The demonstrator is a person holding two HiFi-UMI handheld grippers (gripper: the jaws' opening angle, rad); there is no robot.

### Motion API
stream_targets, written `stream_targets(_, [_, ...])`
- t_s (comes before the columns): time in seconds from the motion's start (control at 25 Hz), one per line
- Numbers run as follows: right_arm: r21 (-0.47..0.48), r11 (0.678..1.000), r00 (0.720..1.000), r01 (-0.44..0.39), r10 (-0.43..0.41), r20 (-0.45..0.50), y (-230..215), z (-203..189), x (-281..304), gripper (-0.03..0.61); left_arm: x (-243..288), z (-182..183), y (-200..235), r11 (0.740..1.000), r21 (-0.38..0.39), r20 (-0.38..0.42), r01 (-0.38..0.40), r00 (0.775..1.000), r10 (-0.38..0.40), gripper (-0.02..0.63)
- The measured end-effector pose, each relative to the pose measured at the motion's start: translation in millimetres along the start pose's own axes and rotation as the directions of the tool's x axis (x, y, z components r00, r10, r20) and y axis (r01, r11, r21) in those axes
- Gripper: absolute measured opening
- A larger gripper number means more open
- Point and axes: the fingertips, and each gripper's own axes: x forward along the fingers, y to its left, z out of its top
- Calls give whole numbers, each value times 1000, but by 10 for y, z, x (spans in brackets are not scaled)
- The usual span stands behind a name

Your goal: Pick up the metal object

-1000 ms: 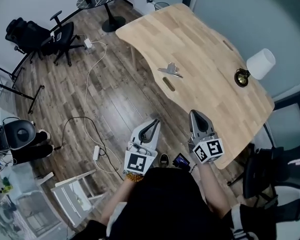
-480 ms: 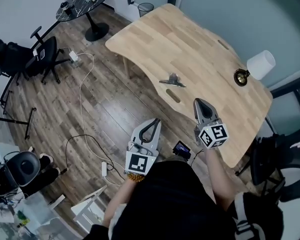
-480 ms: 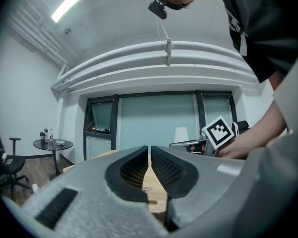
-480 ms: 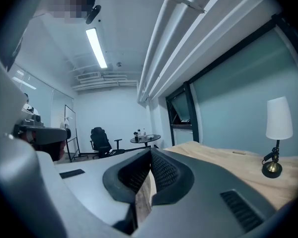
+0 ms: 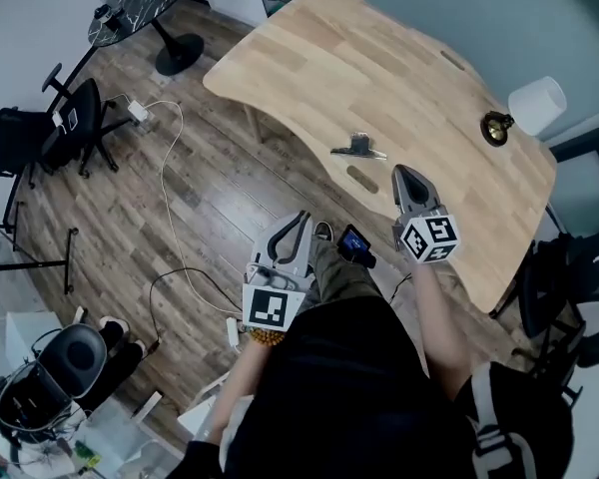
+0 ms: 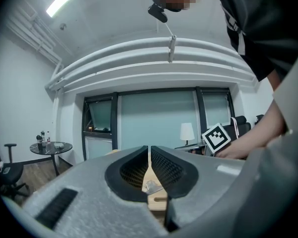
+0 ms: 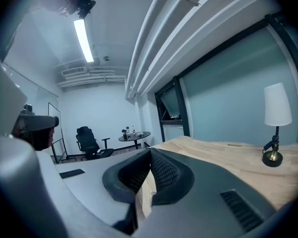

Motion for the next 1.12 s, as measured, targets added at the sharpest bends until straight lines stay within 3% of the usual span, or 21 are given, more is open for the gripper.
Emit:
stream_targets(0.4, [-13,998,996,68,-69,-61,-320,-121,568,-8,713,15,558,997,25,-69,78,995,-76,32])
stream_targets(0.6, [84,991,992,108,-101,-79,-655,-287,656,-9,1206,67,670,991,45,-78,129,989,-125,32])
stream_targets(0.8, [105,987,985,119,-104,-135,-800,-492,800,-8,1528,28,690,980,39,-83,196,978,-192,32])
stream_targets(0.96, [147,980,983,135,-114,-142,-721,-509,967,-8,1777,-100,724,952,4,-101,307,947,-305,32])
stream_targets(1.12, [108,975,970,193,-173,-173,-674,-472,1138,-8,2029,-53,793,890,44,-88,454,889,-450,32])
